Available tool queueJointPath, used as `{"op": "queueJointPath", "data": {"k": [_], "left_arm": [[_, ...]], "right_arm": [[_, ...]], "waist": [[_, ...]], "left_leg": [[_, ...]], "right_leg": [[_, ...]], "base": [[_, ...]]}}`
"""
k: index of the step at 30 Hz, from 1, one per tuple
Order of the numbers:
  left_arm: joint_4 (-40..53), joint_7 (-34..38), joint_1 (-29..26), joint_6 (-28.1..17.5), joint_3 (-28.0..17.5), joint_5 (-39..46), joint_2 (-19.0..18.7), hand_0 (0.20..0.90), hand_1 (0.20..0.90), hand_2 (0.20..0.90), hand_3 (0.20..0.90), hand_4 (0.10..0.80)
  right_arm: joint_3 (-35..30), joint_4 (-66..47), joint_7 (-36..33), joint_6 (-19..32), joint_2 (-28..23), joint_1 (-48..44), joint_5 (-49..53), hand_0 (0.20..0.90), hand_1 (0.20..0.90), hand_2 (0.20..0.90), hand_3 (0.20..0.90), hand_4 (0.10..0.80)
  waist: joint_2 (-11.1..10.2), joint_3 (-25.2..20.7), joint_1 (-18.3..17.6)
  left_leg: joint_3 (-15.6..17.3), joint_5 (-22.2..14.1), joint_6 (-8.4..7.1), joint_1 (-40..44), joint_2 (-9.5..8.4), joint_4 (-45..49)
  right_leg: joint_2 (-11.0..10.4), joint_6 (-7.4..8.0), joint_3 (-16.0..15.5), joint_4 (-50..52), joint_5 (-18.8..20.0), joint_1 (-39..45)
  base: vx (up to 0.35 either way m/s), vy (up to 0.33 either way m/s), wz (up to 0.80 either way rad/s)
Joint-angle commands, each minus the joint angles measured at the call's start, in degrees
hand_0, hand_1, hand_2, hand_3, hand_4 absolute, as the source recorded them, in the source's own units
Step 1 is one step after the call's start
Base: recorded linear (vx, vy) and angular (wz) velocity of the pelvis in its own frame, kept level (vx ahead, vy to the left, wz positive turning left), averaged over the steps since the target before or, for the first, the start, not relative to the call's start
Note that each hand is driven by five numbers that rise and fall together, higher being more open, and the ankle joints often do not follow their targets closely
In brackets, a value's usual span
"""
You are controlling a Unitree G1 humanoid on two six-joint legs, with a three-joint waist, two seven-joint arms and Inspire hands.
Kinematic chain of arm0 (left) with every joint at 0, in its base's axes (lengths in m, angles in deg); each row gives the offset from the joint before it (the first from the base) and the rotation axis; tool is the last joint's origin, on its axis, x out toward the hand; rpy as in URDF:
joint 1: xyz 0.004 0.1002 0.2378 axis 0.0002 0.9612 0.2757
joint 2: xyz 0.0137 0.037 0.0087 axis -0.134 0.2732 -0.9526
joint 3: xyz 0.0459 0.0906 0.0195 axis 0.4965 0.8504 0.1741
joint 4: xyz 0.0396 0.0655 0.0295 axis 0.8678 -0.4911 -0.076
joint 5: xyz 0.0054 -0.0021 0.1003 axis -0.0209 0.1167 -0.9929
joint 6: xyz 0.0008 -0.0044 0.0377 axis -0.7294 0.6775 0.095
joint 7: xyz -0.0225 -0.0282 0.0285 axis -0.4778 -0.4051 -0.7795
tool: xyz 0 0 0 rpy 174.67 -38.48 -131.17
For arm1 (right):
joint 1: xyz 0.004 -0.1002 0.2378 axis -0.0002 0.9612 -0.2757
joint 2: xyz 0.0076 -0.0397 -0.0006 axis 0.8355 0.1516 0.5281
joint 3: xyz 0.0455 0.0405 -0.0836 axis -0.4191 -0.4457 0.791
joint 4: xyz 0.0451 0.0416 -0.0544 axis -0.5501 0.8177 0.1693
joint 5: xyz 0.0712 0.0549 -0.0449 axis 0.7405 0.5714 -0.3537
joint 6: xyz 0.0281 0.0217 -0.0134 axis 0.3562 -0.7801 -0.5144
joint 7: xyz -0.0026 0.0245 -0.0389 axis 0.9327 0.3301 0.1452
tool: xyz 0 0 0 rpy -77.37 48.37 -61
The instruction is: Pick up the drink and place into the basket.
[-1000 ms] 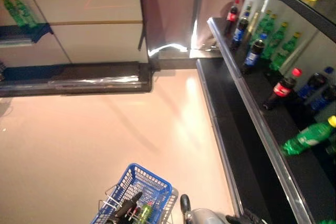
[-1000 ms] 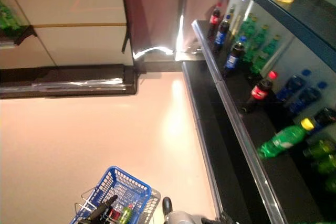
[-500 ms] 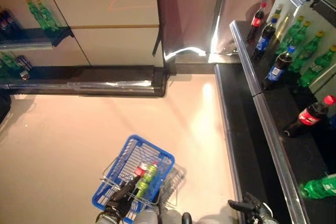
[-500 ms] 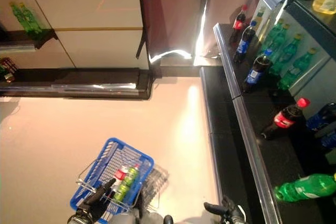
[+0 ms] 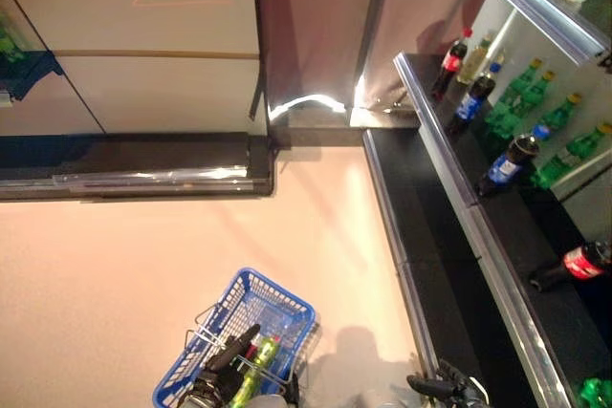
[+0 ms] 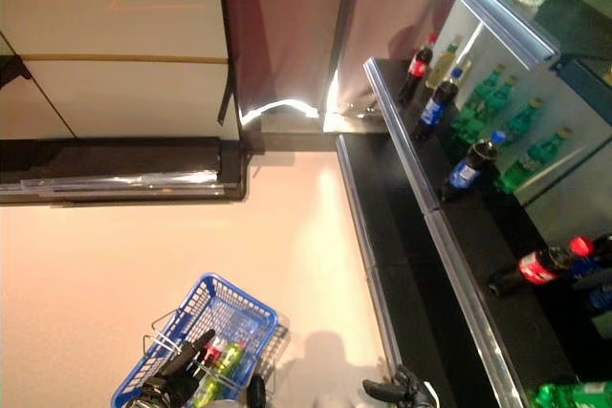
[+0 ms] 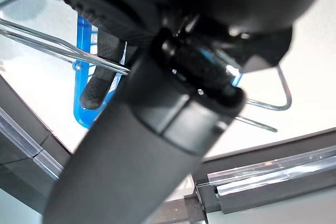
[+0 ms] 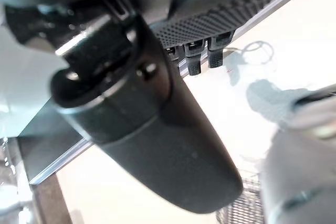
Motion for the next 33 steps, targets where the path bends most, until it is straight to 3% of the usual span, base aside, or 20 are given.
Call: {"op": "queueJointPath", "data": {"k": [1, 3, 6, 8, 13, 16, 18, 20, 22, 24, 26, 28, 29, 31, 33], "left_arm": [[7.3, -4.9, -1.9, -2.5, 1.6, 2.0, -2.9, 0.300, 0.300, 0.300, 0.200, 0.100], [6.4, -5.9, -2.0, -2.5, 2.0, 1.2, -3.3, 0.300, 0.300, 0.300, 0.200, 0.100], [4.1, -7.7, -2.0, -3.2, 2.0, 0.9, -3.6, 0.300, 0.300, 0.300, 0.200, 0.100], [2.2, -8.8, -2.1, -3.7, 2.3, 0.2, -3.5, 0.300, 0.300, 0.300, 0.200, 0.100], [1.3, -10.2, -1.2, -4.2, 2.3, -1.0, -3.2, 0.300, 0.300, 0.300, 0.200, 0.100], [1.2, -11.0, -0.8, -3.9, 2.7, -1.3, -2.9, 0.300, 0.300, 0.300, 0.200, 0.100], [1.9, -11.0, -0.7, -3.4, 2.9, -2.0, -2.4, 0.300, 0.300, 0.300, 0.200, 0.100], [2.8, -10.8, -0.4, -3.1, 2.9, -2.0, -2.2, 0.300, 0.300, 0.300, 0.200, 0.100], [4.1, -10.0, 0.3, -2.8, 2.7, -1.8, -1.8, 0.300, 0.300, 0.300, 0.200, 0.100], [6.4, -10.8, 0.7, -2.2, 2.5, -3.2, -1.5, 0.300, 0.300, 0.300, 0.200, 0.100], [7.4, -10.7, 0.6, -2.9, 3.2, -0.5, -0.5, 0.300, 0.300, 0.300, 0.200, 0.100], [8.6, -9.7, 0.3, -2.4, 3.1, -0.4, 0.0, 0.300, 0.300, 0.300, 0.200, 0.100], [9.6, -8.8, 0.0, -2.1, 3.8, -0.5, 0.2, 0.300, 0.300, 0.300, 0.200, 0.100], [10.5, -8.3, -0.5, -1.8, 4.7, 0.3, 0.1, 0.300, 0.300, 0.300, 0.200, 0.100], [11.1, -7.7, -0.7, -1.5, 5.1, 1.6, -0.3, 0.300, 0.300, 0.300, 0.200, 0.100]], "right_arm": [[-0.5, 1.3, -0.9, 2.1, -2.6, -0.6, 1.1, 0.900, 0.900, 0.900, 0.900, 0.800], [-0.6, 1.8, -0.4, 2.8, -2.6, -0.4, 2.2, 0.900, 0.900, 0.900, 0.900, 0.800], [-0.9, 2.2, 0.0, 3.1, -2.6, -0.1, 1.8, 0.900, 0.900, 0.900, 0.900, 0.800], [-1.3, 3.0, 0.1, 3.1, -2.7, 0.3, 1.5, 0.900, 0.900, 0.900, 0.900, 0.800], [-2.0, 3.5, -0.9, 2.7, -2.2, 1.3, 0.8, 0.900, 0.900, 0.900, 0.900, 0.800], [-2.4, 4.3, -1.7, 2.5, -2.4, 2.1, 1.1, 0.900, 0.900, 0.900, 0.900, 0.800], [-2.5, 5.1, -1.4, 3.3, -2.8, 2.6, 2.0, 0.900, 0.900, 0.900, 0.900, 0.800], [-2.1, 5.0, -1.7, 3.4, -2.8, 2.7, 2.0, 0.900, 0.900, 0.900, 0.900, 0.800], [-1.5, 4.0, -1.7, 2.9, -2.9, 2.6, 2.8, 0.900, 0.900, 0.900, 0.900, 0.800], [-0.8, 2.9, -0.4, 3.5, -3.3, 2.1, 2.2, 0.900, 0.900, 0.900, 0.900, 0.800], [0.1, 2.5, -0.2, 4.6, -3.8, 1.3, 2.9, 0.900, 0.900, 0.900, 0.900, 0.800], [0.1, 2.3, -0.4, 4.9, -4.3, 0.7, 3.3, 0.900, 0.900, 0.900, 0.900, 0.800], [0.4, 1.8, -0.4, 4.4, -4.5, 0.1, 4.0, 0.900, 0.900, 0.900, 0.900, 0.800], [0.8, 1.6, -0.1, 4.1, -4.6, -1.0, 3.2, 0.900, 0.900, 0.900, 0.900, 0.800], [1.5, 1.7, -0.3, 3.6, -4.6, -2.0, 3.0, 0.900, 0.900, 0.900, 0.900, 0.800]], "waist": [[-0.2, -4.0, 0.2], [-1.3, -3.5, -1.1], [-1.9, -3.2, -2.6], [-2.3, -3.2, -4.3], [-2.1, -2.8, -5.8], [-2.1, -2.8, -7.1], [-1.3, -3.6, -8.1], [-0.5, -4.4, -8.8], [1.4, -5.1, -9.3], [1.4, -5.9, -9.2], [0.6, -5.7, -8.4], [-0.2, -5.4, -7.6], [-0.9, -4.9, -6.7], [-1.8, -4.2, -5.2], [-1.8, -3.7, -4.3]], "left_leg": [[0.4, -1.6, -6.39, -2.2, 0.77, -0.1], [-0.6, -2.9, -6.42, -0.8, 0.02, -0.1], [-1.7, -4.8, -6.05, 1.2, -0.88, -0.1], [-4.4, -6.3, -5.25, 3.8, -2.30, -0.1], [-6.3, -9.3, -4.62, 7.7, -3.36, 1.8], [-8.6, -12.6, -3.37, 10.0, -4.55, 3.9], [-10.1, -14.1, -3.34, 11.7, -4.74, 4.6], [-9.2, -16.6, -3.85, 12.5, -3.99, 6.9], [-8.2, -11.4, -6.80, 14.2, -1.01, 10.5], [-6.6, -2.5, -10.18, 10.7, 1.39, 21.7], [-5.0, 1.3, -11.80, 4.4, 1.88, 35.1], [-4.1, 1.6, -11.51, -1.2, 2.25, 41.9], [-3.4, -0.4, -10.22, -5.2, 2.78, 43.9], [-2.3, -3.0, -8.20, -10.0, 3.84, 39.6], [-1.5, -3.4, -7.84, -9.9, 5.27, 28.9]], "right_leg": [[0.7, 1.12, -2.0, -18.3, 15.6, 1.7], [1.4, 1.97, -0.2, -26.5, 18.6, -0.5], [2.3, 2.47, 0.9, -30.8, 21.5, -3.2], [3.9, 2.70, 2.9, -34.1, 23.9, -6.5], [5.1, 2.70, 0.4, -38.1, 25.2, -8.7], [6.0, 2.16, 1.8, -37.2, 26.4, -8.7], [6.7, 1.45, 2.7, -34.9, 26.4, -9.1], [6.9, 0.31, 3.1, -31.7, 24.5, -9.2], [8.6, -1.51, 2.2, -30.0, 22.3, -8.3], [9.0, -4.03, 3.8, -32.0, 20.4, -4.7], [9.1, -5.93, 5.6, -33.0, 18.5, -1.2], [8.9, -7.18, 6.5, -32.4, 16.8, 0.8], [8.8, -7.56, 7.2, -32.4, 15.9, 2.4], [8.9, -7.84, 8.3, -32.7, 13.9, 5.4], [9.4, -7.31, 9.2, -33.0, 12.1, 7.5]], "base": [[0.256, -0.068, 0.22], [0.301, -0.070, 0.30], [0.312, -0.029, 0.34], [0.422, -0.020, 0.23], [0.411, -0.062, 0.21], [0.523, -0.126, 0.38], [0.478, -0.162, 0.69], [0.412, -0.180, 0.60], [0.346, -0.193, 0.16], [0.302, -0.216, -0.04], [0.282, -0.199, 0.03], [0.230, -0.128, -0.34], [0.242, -0.080, -0.57], [0.262, -0.005, -0.51], [0.291, 0.120, -0.34]]}}
